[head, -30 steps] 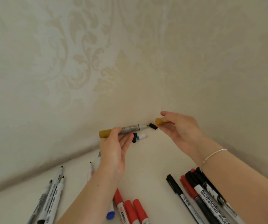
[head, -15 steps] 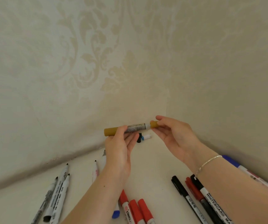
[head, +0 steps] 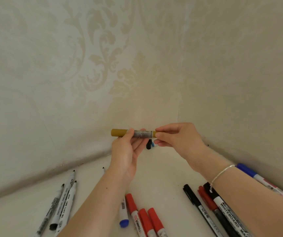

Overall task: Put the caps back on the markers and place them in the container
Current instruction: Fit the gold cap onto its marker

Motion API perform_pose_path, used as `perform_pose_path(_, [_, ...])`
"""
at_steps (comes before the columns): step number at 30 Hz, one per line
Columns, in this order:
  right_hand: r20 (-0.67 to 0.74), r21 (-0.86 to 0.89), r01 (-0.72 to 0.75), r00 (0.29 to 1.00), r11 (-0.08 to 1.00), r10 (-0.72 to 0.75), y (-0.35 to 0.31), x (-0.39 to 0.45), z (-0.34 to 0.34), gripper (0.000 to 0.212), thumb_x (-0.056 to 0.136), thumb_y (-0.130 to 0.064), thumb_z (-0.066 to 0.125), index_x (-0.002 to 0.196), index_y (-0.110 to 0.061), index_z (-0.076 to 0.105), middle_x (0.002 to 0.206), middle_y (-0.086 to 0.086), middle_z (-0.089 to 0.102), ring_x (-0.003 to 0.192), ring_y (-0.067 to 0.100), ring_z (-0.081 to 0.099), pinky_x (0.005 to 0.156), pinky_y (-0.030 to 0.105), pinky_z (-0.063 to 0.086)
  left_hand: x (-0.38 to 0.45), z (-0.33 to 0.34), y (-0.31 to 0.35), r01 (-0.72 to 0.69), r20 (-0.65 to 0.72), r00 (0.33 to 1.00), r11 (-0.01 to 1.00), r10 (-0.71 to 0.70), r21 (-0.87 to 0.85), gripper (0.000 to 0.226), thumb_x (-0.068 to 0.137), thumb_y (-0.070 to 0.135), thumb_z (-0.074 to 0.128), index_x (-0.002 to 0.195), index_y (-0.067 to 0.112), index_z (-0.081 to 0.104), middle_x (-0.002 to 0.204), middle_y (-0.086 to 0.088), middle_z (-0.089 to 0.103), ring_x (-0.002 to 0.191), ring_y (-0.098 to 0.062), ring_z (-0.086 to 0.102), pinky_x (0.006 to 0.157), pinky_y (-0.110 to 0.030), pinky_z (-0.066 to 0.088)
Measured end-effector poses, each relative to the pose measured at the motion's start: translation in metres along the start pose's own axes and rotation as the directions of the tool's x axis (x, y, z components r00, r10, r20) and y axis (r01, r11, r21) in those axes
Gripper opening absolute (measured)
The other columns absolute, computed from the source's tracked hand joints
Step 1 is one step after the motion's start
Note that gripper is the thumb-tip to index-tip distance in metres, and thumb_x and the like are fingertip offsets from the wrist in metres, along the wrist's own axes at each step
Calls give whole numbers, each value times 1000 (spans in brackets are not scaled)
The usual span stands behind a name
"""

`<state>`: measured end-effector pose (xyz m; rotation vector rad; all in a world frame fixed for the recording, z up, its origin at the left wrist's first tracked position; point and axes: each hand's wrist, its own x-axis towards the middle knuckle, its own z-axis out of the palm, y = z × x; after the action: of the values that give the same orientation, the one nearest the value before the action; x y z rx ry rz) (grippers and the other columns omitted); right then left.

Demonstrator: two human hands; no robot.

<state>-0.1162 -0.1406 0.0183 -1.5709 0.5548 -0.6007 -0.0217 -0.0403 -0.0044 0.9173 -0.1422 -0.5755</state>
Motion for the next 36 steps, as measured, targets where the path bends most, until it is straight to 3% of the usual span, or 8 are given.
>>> perform_pose_path(10, [1, 11, 42, 999, 999, -42, 3, -3, 16, 7, 80, 2, 70, 87, -1, 70, 73, 19, 72, 63, 24, 70, 67, 28, 60, 3, -13, 3, 7, 35, 999, 1000, -7, 23, 34, 101, 15, 47, 119, -12, 53, 96, -17, 73, 83, -19, 73, 64, -23, 59])
perform_pose_path(13, [26, -10, 82, 996, 997, -82, 5, -4, 20, 17, 80, 5, 69, 77, -13, 69, 69, 14, 71, 59, 18, 68, 64, 24, 59, 1, -11, 4, 28, 83, 996, 997, -34, 74, 35, 99, 16, 50, 118, -13, 55, 100, -20, 72, 83, -20, 73, 65, -23, 59])
perform_pose_path(17, [42, -48, 145, 989, 988, -143, 4, -1, 19, 15, 83, 0, 68, 82, -14, 70, 75, 15, 72, 67, 22, 70, 70, 29, 60, 5, -9, 8, 39, 90, 995, 994, -48, 99, 30, 95, 19, 56, 108, -7, 59, 98, -23, 72, 86, -25, 72, 77, -30, 60])
perform_pose_path(21, [48, -60, 161, 986, 985, -159, -1, 1, 7, 15, 81, 1, 70, 94, -4, 64, 79, 13, 72, 65, 16, 70, 64, 19, 57, 5, -11, 18, 112, 95, 987, 974, -133, 198, 11, 90, 20, 63, 88, 10, 64, 92, -12, 75, 84, -19, 73, 69, -26, 58])
perform_pose_path(25, [33, 106, 99, 994, 989, -103, -5, 3, -6, 17, 78, 4, 71, 91, 9, 61, 82, 22, 70, 72, 27, 72, 69, 28, 60, 0, -15, 22, 186, 104, 975, 975, -199, 122, 5, 81, 14, 73, 80, 12, 69, 74, -3, 69, 62, -8, 65, 51, -15, 54])
perform_pose_path(29, [108, 300, -38, 994, 953, 5, -5, 3, -13, 18, 84, 1, 64, 99, 12, 64, 94, 24, 71, 84, 32, 72, 76, 29, 59, -2, -19, 21, 138, 128, 981, 989, -145, 62, 16, 78, 6, 73, 85, 14, 61, 78, -4, 72, 64, -8, 70, 54, -18, 57])
perform_pose_path(33, [109, 237, -10, 994, 972, -16, -9, 6, -20, 18, 84, -6, 66, 96, 8, 68, 90, 21, 72, 73, 25, 72, 68, 25, 59, -3, -24, 26, 62, 216, 969, 964, -120, 259, 22, 66, 9, 78, 78, 13, 61, 80, -7, 74, 68, -10, 71, 52, -17, 54])
perform_pose_path(36, [100, 127, 42, 993, 991, -55, -13, 11, -21, 19, 84, -8, 67, 95, 7, 68, 82, 19, 71, 61, 20, 68, 60, 22, 58, -5, -27, 32, 7, 278, 945, 857, -174, 515, 25, 69, 17, 78, 91, 13, 70, 92, -11, 75, 61, -7, 67, 49, -15, 50])
